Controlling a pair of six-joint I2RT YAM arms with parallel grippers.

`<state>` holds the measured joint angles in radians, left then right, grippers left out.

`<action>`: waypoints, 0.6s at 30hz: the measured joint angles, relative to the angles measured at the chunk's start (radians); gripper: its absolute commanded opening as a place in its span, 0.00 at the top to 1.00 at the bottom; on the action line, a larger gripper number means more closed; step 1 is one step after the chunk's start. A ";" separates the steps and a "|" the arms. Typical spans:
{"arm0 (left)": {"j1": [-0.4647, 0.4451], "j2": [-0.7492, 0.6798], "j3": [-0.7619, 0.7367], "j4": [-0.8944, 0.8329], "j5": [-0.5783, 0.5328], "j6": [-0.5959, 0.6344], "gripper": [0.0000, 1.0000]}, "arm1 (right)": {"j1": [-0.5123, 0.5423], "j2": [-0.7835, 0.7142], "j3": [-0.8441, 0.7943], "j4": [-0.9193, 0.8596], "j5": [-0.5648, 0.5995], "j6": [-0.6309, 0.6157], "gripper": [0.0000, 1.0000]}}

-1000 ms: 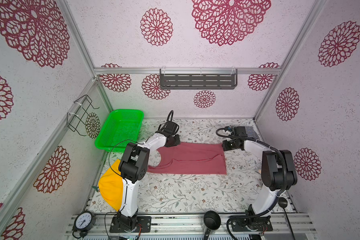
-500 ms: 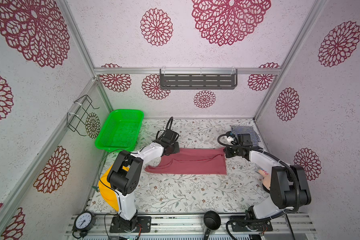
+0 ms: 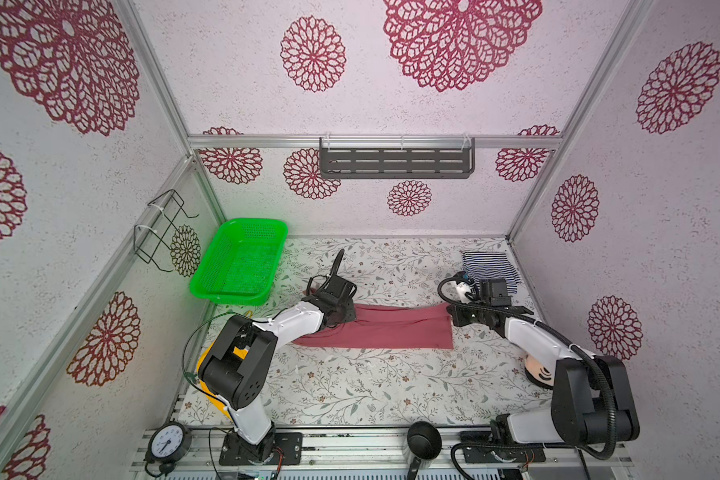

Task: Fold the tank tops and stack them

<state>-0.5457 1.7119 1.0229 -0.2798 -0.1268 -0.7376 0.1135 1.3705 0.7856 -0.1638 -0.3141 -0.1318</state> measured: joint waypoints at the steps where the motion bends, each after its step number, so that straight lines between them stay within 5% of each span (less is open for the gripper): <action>1: -0.002 -0.021 -0.009 -0.003 -0.003 -0.010 0.40 | -0.002 -0.020 -0.001 -0.008 0.005 0.000 0.56; 8: -0.006 -0.132 0.022 -0.011 -0.012 -0.048 0.43 | 0.000 -0.074 0.108 -0.090 0.034 0.080 0.41; 18: 0.010 0.177 0.295 -0.009 0.053 -0.046 0.58 | 0.091 0.098 0.219 -0.166 0.095 0.349 0.57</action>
<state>-0.5354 1.8893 1.3182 -0.2890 -0.0742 -0.7834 0.2043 1.4685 1.0050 -0.3302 -0.2188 0.2173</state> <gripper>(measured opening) 0.432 0.441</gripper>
